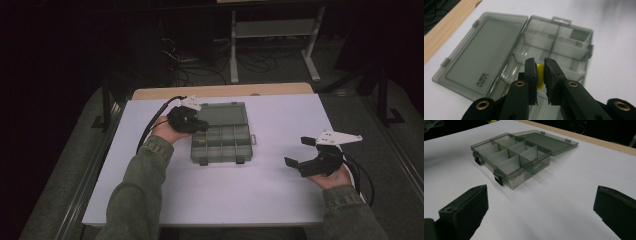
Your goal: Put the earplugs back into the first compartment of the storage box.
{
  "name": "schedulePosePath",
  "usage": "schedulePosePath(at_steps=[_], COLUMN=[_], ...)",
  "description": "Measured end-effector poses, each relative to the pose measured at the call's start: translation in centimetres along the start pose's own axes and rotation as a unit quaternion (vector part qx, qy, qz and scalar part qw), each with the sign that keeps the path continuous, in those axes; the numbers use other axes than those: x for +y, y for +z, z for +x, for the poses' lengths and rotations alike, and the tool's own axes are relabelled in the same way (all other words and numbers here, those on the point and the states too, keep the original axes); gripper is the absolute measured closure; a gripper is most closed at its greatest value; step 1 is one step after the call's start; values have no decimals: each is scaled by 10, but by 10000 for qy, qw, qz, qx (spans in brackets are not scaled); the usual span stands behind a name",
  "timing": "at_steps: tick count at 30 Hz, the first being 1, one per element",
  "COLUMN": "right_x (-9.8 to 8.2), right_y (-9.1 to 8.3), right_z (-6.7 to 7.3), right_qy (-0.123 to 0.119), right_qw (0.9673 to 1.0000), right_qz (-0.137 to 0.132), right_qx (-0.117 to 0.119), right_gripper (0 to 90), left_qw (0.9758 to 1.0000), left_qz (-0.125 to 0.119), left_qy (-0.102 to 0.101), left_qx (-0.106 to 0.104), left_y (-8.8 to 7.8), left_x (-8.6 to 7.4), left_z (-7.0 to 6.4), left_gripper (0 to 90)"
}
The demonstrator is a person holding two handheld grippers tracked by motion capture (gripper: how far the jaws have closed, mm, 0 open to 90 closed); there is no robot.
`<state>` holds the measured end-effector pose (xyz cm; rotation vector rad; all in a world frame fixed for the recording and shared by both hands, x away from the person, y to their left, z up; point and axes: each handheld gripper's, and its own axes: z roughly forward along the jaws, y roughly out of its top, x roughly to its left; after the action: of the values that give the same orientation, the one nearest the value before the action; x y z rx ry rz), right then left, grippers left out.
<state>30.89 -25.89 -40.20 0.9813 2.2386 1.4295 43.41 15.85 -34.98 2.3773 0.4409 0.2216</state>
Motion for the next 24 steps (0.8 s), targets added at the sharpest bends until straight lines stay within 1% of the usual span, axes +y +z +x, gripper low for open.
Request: schedulePosePath(at_steps=[3,4,7,9,11,14,16,18,19,21,23,24], right_x=[0,0,0,0,0,0,0,0,-1,-1,-1,-1], right_y=[0,0,0,0,1,1,1,1,1,1,1,1], right_z=[0,0,0,0,0,0,0,0,0,0,0,0], right_qy=[6,5,6,6,4,5,5,7,10,17,27,29], right_qw=[10000,10000,10000,10000,10000,10000,10000,10000,10000,10000,10000,10000], right_qz=[6,7,0,13,18,22,27,32,32,32,39,40], right_qx=[6,7,11,8,12,11,10,14,17,24,22,23], right_gripper=[0,0,0,0,0,0,0,0,0,0,0,0], left_qw=[9999,9998,9996,9995,9991,9989,9986,9983,9982,9979,9978,9977], left_qz=[88,130,213,237,337,385,443,457,467,430,421,382], left_qy=[-119,-128,-162,-228,-241,-282,-294,-371,-381,-485,-512,-546], left_qx=[8,-31,-31,-24,-4,11,70,49,40,19,79,74], left_y=[6,8,12,15,19,23,26,27,28,28,27,26], left_x=[-6,-7,-13,-17,-20,-23,-25,-26,-26,-26,-26,-25], left_z=[5,6,9,11,13,16,18,19,20,20,21,22], left_gripper=[806,806,806,806,805,805,798,792,770,693,621,590])
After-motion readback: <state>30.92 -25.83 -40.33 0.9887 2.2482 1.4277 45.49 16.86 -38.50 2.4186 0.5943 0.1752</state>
